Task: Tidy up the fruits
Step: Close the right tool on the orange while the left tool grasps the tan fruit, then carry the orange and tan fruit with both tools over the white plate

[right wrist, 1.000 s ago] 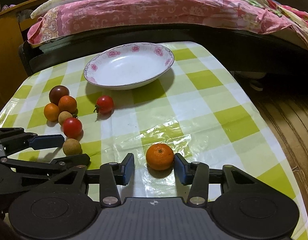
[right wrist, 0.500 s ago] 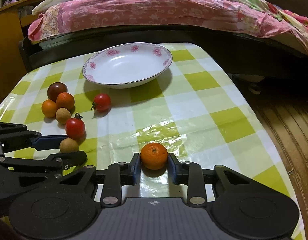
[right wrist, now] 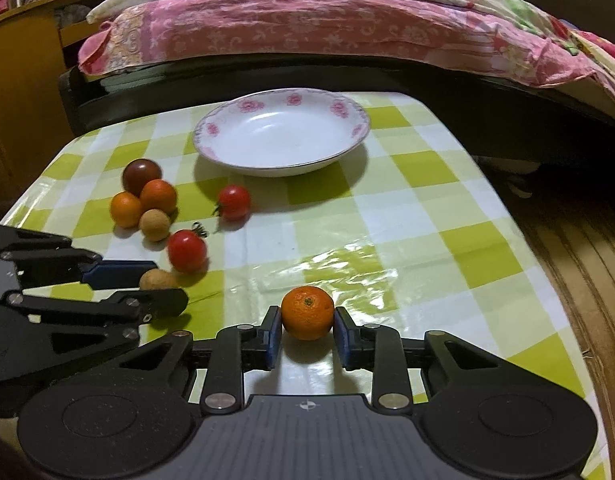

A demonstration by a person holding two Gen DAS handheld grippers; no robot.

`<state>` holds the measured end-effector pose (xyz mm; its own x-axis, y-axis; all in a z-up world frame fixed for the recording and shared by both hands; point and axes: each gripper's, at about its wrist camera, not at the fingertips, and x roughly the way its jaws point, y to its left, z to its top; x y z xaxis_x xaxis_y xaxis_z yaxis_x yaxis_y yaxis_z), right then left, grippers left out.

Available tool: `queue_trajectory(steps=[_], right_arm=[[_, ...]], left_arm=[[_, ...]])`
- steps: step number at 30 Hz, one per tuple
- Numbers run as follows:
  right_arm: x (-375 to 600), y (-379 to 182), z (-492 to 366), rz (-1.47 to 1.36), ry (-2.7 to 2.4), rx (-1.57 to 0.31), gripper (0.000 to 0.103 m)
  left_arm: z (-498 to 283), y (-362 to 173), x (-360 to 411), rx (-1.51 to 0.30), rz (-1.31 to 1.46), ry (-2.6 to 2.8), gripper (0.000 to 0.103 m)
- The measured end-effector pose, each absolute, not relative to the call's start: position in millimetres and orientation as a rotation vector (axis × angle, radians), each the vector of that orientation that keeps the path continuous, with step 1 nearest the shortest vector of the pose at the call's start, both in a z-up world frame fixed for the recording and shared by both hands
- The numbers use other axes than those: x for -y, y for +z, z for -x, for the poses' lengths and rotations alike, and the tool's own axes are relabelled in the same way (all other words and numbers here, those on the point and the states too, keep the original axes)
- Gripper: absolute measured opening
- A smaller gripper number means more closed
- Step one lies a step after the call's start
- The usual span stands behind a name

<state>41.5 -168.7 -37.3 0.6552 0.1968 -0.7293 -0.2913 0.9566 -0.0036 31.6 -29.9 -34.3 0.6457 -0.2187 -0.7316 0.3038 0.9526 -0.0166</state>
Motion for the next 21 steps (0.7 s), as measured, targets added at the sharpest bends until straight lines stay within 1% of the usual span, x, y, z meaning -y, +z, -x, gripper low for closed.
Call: queue_trajectory(steps=[12, 21], right_arm=[[159.5, -27.3, -35.9, 0.102, 0.316, -0.795, 0.024], [157.1, -9.1, -57.4, 0.029, 0.325, -0.770, 0.024]], left_arm=[[-36.7, -18.6, 24.4, -0.791, -0.065, -0.289, 0.033], [-72.3, 4.0, 16.4, -0.748, -0.012, -0.266, 0.033]])
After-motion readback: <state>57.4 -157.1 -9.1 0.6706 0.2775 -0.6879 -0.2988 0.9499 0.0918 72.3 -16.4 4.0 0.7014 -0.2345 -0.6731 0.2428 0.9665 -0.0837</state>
